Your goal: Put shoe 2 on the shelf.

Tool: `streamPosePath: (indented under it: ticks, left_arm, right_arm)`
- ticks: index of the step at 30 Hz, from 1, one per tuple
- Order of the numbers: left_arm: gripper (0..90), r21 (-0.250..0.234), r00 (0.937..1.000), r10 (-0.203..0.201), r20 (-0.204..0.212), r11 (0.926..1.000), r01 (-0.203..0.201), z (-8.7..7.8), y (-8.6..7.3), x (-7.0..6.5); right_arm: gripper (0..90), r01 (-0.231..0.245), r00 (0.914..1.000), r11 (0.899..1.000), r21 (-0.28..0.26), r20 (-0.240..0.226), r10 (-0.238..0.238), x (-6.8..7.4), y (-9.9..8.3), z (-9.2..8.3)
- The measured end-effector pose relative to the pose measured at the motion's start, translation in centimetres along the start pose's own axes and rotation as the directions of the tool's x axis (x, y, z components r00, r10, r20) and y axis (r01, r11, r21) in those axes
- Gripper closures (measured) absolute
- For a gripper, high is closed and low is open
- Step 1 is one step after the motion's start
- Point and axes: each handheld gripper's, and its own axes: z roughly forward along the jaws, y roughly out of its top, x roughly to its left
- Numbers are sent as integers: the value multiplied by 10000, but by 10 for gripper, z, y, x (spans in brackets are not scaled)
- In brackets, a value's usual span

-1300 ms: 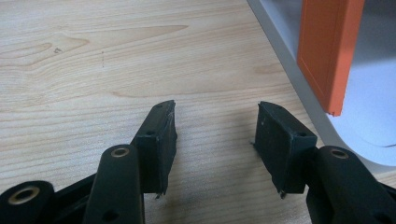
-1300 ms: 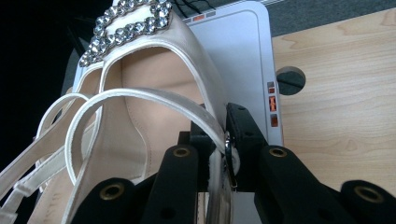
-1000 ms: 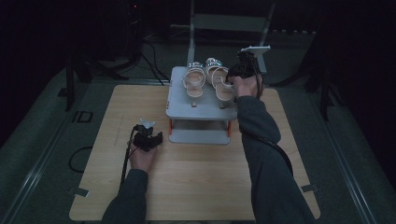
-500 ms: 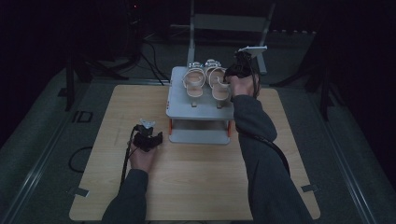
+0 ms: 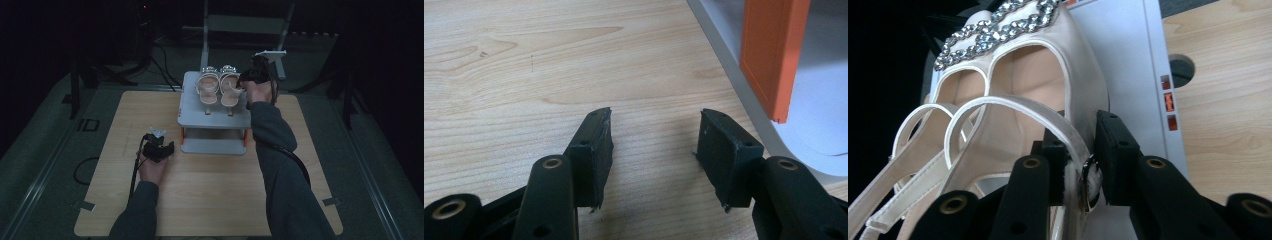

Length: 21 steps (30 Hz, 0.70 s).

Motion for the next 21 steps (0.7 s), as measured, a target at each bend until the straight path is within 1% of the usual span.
streamPosePath:
  ticks: [2, 6, 9, 12, 14, 15, 18, 19, 20, 21]
  left_arm:
    - [482, 2, 10000, 1, 1, 10000, -1, 0, 0, 0]
    - [482, 5, 10000, 2, 4, 10000, -2, 0, 0, 0]
    - [482, 4, 10000, -1, 2, 10000, 1, 0, 0, 0]
    - [482, 14, 10000, 3, 6, 10000, -3, 0, 0, 0]
    - [482, 14, 10000, 12, 9, 10000, -12, 0, 0, 0]
    - [482, 16, 10000, 21, 14, 10000, -21, 0, 0, 0]
    - [482, 14, 10000, 24, 7, 10000, -24, 0, 0, 0]
    - [482, 16, 10000, 26, 8, 10000, -26, 0, 0, 0]
    - [482, 16, 10000, 26, 14, 10000, -26, 0, 0, 0]
    - [482, 12, 10000, 23, 8, 10000, -23, 0, 0, 0]
  right_arm:
    - [746, -46, 9999, 10000, 55, -96, 46, -1, 0, 1]
    - [750, -300, 9990, 9992, 282, -324, 309, -6, 0, 5]
    - [749, -312, 9986, 9988, 389, -410, 328, -9, 0, 8]
    - [746, -361, 9975, 9983, 462, -591, 388, -14, 1, 10]
    - [777, -101, 9982, 9989, 464, -586, 128, -16, 1, 11]
    - [782, -84, 9978, 9988, 493, -658, 116, -18, 1, 12]
    - [776, 256, 9961, 9980, 576, -863, -206, -20, 3, 12]
    - [760, 370, 9952, 9975, 599, -927, -314, -21, 3, 12]
    - [720, 476, 9941, 9970, 617, -1001, -413, -21, 4, 12]
    - [654, 611, 9917, 9969, 503, -1161, -550, -21, 4, 13]
